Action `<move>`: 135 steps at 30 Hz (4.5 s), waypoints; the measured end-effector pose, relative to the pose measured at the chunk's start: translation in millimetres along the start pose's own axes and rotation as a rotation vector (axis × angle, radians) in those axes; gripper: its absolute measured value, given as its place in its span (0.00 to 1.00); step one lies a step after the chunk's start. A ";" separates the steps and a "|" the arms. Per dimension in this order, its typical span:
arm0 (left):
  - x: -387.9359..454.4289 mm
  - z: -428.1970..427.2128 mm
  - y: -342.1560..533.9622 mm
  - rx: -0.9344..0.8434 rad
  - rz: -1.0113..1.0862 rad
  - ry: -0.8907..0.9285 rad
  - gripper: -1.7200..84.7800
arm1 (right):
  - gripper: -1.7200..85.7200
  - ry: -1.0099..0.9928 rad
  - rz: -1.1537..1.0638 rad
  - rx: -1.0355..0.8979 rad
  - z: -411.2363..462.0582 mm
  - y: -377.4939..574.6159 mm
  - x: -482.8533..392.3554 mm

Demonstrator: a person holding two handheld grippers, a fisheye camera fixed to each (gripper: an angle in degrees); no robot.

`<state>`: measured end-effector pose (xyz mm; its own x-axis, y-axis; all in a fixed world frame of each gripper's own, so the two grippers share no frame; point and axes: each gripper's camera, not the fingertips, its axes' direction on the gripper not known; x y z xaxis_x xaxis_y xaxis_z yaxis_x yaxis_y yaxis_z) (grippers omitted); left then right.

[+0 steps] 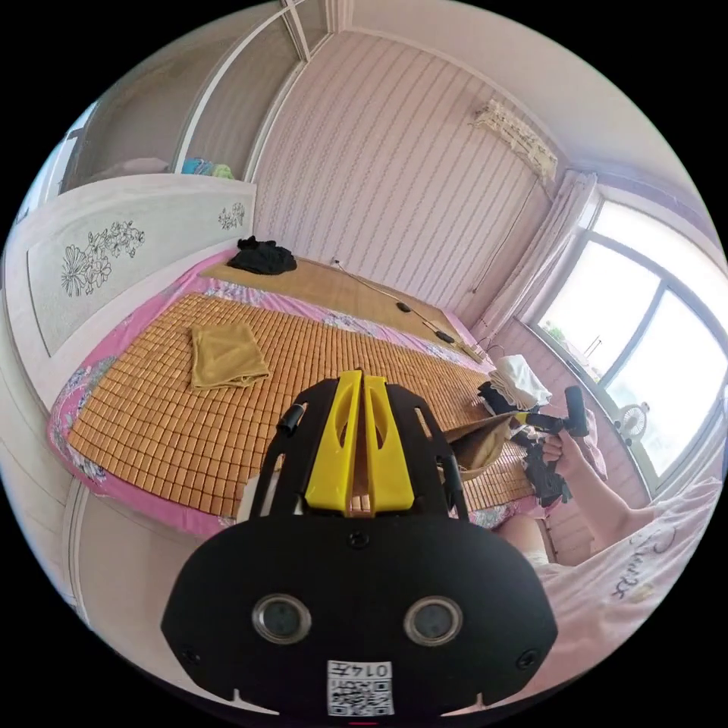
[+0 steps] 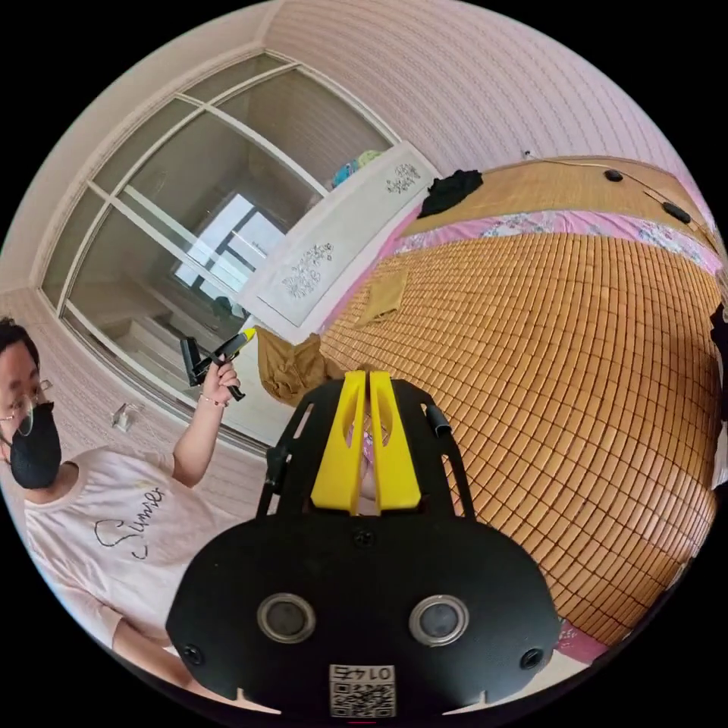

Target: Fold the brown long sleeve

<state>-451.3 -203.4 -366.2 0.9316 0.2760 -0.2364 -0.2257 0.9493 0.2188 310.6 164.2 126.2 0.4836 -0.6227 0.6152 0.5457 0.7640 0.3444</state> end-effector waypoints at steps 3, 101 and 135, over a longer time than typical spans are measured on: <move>27.5 -51.7 -60.1 0.179 0.030 0.116 0.01 | 0.02 -0.012 -0.107 0.234 -87.3 -18.3 -37.7; 17.0 598.3 262.6 -0.648 0.421 0.059 0.06 | 0.11 0.610 0.253 -0.335 24.1 29.4 208.0; 224.6 1107.3 331.9 -1.000 0.573 0.222 0.08 | 0.12 0.836 0.544 -0.120 11.3 24.2 295.9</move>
<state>-1.6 7.1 701.6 0.5733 0.6278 -0.5265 -0.8115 0.3463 -0.4707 459.1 0.4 324.6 0.9880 -0.1485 -0.0434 0.1510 0.9865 0.0627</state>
